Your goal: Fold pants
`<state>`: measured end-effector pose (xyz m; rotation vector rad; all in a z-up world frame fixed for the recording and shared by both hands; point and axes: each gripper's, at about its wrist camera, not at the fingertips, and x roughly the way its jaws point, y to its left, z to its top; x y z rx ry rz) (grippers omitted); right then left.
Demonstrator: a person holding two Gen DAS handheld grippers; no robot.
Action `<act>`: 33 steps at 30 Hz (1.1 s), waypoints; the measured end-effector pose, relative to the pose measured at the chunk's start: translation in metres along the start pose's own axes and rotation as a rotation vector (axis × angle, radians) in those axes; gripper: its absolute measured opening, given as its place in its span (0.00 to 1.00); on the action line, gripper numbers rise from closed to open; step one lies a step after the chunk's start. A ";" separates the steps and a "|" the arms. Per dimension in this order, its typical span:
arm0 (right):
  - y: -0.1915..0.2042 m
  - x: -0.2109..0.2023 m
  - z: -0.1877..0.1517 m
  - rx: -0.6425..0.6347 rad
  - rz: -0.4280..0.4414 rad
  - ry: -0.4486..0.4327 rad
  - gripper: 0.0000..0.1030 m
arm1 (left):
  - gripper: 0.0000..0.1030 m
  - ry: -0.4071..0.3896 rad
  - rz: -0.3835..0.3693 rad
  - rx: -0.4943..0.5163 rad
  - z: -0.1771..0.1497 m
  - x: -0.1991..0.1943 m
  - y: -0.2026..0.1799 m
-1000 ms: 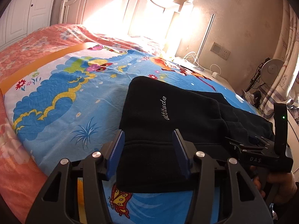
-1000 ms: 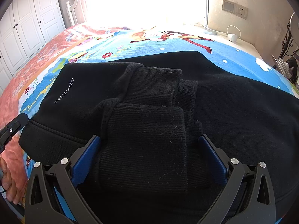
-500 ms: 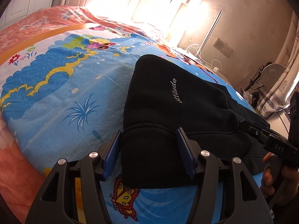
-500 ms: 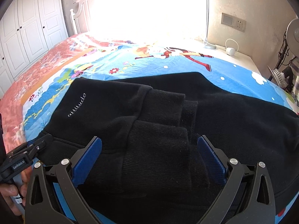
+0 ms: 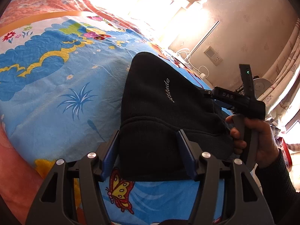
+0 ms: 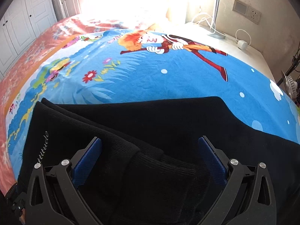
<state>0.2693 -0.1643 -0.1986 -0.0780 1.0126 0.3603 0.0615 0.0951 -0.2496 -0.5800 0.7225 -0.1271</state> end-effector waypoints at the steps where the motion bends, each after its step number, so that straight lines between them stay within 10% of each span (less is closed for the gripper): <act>1: -0.005 0.001 0.000 0.024 0.026 0.004 0.95 | 0.59 0.002 -0.011 -0.004 0.000 0.000 0.001; 15: 0.042 -0.060 0.022 -0.075 0.039 -0.009 0.95 | 0.31 0.052 -0.200 -0.226 0.009 -0.015 0.021; 20: 0.129 -0.067 0.049 -0.267 0.190 0.228 0.95 | 0.30 0.015 -0.081 -0.083 0.019 -0.030 -0.021; 31: 0.219 -0.012 0.036 -0.519 -0.042 0.474 0.94 | 0.30 -0.012 0.137 0.139 0.023 -0.046 -0.101; 33: 0.221 -0.006 0.028 -0.582 -0.084 0.489 0.82 | 0.30 -0.020 0.148 0.157 0.025 -0.047 -0.109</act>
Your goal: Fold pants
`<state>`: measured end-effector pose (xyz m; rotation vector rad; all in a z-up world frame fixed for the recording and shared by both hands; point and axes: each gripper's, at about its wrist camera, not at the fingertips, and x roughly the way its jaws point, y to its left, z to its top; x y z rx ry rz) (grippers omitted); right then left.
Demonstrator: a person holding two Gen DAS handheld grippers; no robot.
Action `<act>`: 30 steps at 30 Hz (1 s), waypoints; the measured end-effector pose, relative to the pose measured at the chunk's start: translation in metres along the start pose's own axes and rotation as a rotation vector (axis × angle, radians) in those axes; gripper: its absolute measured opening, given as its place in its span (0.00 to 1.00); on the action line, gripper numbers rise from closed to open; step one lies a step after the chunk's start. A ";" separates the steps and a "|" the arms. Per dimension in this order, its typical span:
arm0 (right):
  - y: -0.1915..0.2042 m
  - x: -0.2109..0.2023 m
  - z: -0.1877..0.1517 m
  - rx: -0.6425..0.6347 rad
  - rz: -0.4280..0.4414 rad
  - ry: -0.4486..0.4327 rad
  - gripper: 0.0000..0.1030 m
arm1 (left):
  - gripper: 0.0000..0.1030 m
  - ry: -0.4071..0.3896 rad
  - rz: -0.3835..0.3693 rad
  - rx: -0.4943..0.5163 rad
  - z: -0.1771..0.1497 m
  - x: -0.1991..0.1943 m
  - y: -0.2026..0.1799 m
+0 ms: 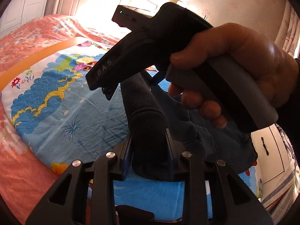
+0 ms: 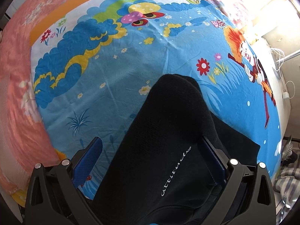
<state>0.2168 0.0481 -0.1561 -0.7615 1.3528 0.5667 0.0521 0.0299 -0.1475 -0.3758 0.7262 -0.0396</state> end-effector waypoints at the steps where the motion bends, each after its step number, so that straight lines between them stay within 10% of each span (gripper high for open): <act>1: 0.001 0.001 -0.001 -0.017 -0.017 -0.001 0.69 | 0.30 -0.006 -0.001 0.005 0.001 -0.002 -0.003; 5: -0.014 -0.004 -0.003 0.003 0.037 -0.013 0.34 | 0.33 -0.034 -0.008 -0.056 0.000 -0.003 -0.001; 7: -0.023 -0.005 -0.004 0.021 0.072 -0.016 0.31 | 0.70 -0.077 0.014 -0.135 -0.005 -0.006 0.006; 9: -0.030 -0.009 -0.005 0.038 0.106 -0.026 0.30 | 0.83 -0.114 0.028 -0.187 -0.015 -0.006 0.007; 14: -0.055 -0.030 -0.013 0.112 0.213 -0.069 0.29 | 0.80 -0.047 0.066 -0.172 -0.026 0.036 -0.012; 19: -0.114 -0.078 -0.044 0.224 0.348 -0.192 0.27 | 0.33 -0.127 0.038 -0.017 0.004 0.021 -0.056; 30: -0.277 -0.141 -0.193 0.451 0.510 -0.445 0.27 | 0.31 -0.288 0.062 0.458 0.017 -0.003 -0.240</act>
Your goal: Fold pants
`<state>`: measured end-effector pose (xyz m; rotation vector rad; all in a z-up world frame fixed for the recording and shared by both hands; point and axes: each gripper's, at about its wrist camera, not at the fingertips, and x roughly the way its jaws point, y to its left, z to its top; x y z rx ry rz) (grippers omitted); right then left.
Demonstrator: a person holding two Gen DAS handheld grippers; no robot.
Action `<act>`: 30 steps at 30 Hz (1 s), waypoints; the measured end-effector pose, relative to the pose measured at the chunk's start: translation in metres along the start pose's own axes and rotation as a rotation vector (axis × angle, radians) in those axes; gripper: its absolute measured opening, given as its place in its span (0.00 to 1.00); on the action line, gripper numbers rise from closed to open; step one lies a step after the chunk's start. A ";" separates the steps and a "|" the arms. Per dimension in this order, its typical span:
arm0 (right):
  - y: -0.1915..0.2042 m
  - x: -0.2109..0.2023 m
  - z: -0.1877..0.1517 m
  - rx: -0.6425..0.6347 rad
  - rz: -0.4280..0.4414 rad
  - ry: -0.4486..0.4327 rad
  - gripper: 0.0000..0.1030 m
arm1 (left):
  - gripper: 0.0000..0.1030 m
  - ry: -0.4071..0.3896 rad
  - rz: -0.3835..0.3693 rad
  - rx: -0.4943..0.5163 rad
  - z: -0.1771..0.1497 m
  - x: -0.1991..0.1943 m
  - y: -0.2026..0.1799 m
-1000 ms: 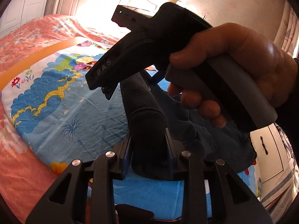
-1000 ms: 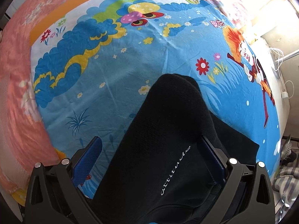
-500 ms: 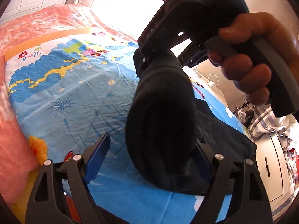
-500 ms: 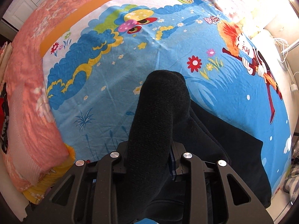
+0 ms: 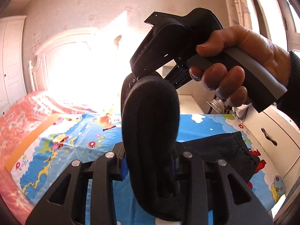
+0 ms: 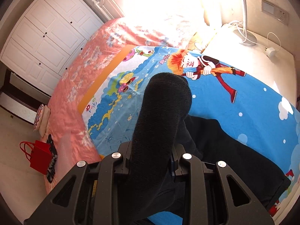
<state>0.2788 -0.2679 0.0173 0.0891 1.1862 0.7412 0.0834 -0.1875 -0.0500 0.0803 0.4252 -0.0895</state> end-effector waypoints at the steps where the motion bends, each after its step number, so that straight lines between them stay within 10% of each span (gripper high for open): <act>1: -0.018 -0.011 -0.008 0.022 0.001 -0.016 0.27 | 0.31 -0.002 -0.004 0.047 0.004 0.003 -0.020; 14: -0.261 -0.019 -0.138 0.337 -0.137 0.036 0.36 | 0.31 0.073 -0.121 0.551 -0.077 0.076 -0.278; 25: -0.293 -0.022 -0.151 0.400 -0.041 -0.067 0.63 | 0.52 -0.001 -0.049 0.765 -0.139 0.085 -0.320; 30: -0.289 -0.019 -0.149 0.372 -0.078 -0.049 0.32 | 0.28 -0.026 -0.027 0.830 -0.144 0.085 -0.331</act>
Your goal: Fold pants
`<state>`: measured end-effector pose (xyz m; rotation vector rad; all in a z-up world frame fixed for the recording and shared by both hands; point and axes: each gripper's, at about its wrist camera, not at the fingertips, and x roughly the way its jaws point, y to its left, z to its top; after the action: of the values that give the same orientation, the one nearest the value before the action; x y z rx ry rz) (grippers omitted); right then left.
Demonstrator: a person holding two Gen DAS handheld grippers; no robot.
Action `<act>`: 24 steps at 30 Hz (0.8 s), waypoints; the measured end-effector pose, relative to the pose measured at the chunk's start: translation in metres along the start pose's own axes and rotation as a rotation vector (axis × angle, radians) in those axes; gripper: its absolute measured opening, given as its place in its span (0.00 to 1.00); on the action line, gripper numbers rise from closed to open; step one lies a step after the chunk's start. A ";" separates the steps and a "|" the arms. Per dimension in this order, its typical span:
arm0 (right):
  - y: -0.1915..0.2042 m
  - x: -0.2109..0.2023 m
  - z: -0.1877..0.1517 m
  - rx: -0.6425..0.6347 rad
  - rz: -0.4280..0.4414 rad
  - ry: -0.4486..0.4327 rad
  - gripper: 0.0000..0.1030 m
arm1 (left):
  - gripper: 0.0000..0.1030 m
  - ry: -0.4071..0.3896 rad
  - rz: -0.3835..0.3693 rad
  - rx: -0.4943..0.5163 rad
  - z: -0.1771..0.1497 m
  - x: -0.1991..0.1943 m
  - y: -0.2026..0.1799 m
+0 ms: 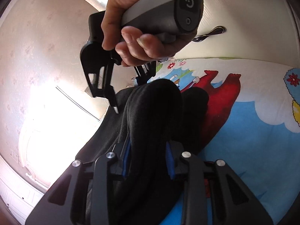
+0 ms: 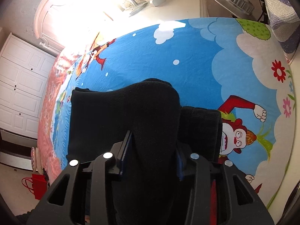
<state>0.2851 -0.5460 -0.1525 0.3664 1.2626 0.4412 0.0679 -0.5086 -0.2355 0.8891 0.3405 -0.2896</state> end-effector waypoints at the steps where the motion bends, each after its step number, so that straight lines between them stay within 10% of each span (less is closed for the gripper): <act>1: 0.002 -0.006 0.001 -0.006 0.011 -0.018 0.27 | 0.27 -0.003 0.003 0.001 0.002 -0.001 0.003; 14: -0.029 -0.012 -0.015 -0.013 -0.202 -0.133 0.26 | 0.35 -0.028 -0.019 0.099 0.026 0.010 -0.024; 16: -0.030 -0.014 -0.018 -0.001 -0.235 -0.146 0.37 | 0.45 -0.060 -0.082 0.069 0.025 -0.002 -0.014; 19: -0.021 -0.021 -0.020 -0.026 -0.421 -0.159 0.82 | 0.51 -0.112 -0.193 -0.075 0.010 -0.038 0.030; 24: 0.017 -0.057 -0.026 -0.090 -0.674 -0.298 0.84 | 0.62 -0.136 -0.179 -0.290 -0.070 -0.091 0.101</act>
<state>0.2443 -0.5600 -0.1043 -0.0801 0.9957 -0.1308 0.0125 -0.3826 -0.1684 0.5514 0.3268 -0.4516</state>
